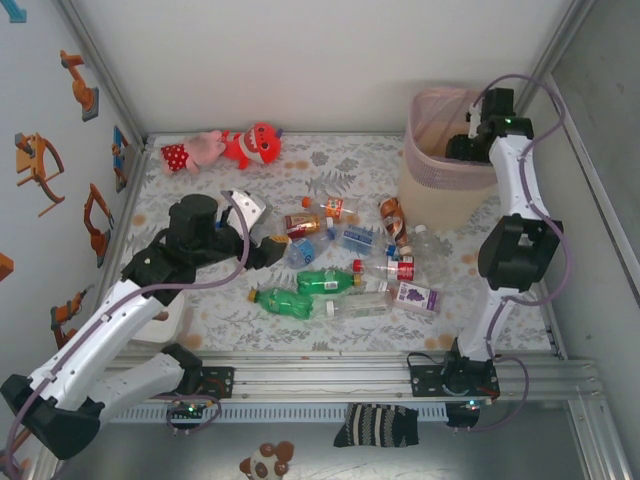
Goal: Put the plastic bottles in the bin
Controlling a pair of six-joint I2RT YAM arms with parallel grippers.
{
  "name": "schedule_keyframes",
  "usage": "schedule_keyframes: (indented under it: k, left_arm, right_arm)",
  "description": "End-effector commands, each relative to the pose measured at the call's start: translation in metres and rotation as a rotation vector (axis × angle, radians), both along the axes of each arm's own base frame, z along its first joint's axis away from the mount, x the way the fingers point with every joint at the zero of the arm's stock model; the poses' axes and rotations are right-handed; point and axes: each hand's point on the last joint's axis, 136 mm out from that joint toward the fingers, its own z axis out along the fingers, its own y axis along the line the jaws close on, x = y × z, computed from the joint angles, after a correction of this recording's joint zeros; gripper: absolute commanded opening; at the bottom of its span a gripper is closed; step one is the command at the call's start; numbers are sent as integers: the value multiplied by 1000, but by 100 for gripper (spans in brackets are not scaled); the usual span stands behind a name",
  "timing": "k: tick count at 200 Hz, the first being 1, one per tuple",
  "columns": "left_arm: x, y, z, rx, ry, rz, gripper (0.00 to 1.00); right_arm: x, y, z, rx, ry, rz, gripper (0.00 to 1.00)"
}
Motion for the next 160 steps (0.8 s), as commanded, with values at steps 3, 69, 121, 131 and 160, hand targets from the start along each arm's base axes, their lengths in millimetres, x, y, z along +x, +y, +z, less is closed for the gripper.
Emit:
schedule_keyframes:
  k: [3,69,121,131,160]
  left_arm:
    - [0,14,-8,62,46,3,78]
    - [16,39,-65,301,205,29,76]
    - [33,42,-103,441,288,-3,72]
    - [38,43,-111,472,303,-5,70]
    - [50,47,-140,571,362,-20,67]
  right_arm:
    - [-16,3,33,23,-54,-3,70]
    - [-48,15,102,47,-203,29,69]
    - [-80,27,140,90,-320,52,69]
    - [-87,30,144,103,-336,56,69]
    - [-107,36,148,131,-373,64,69]
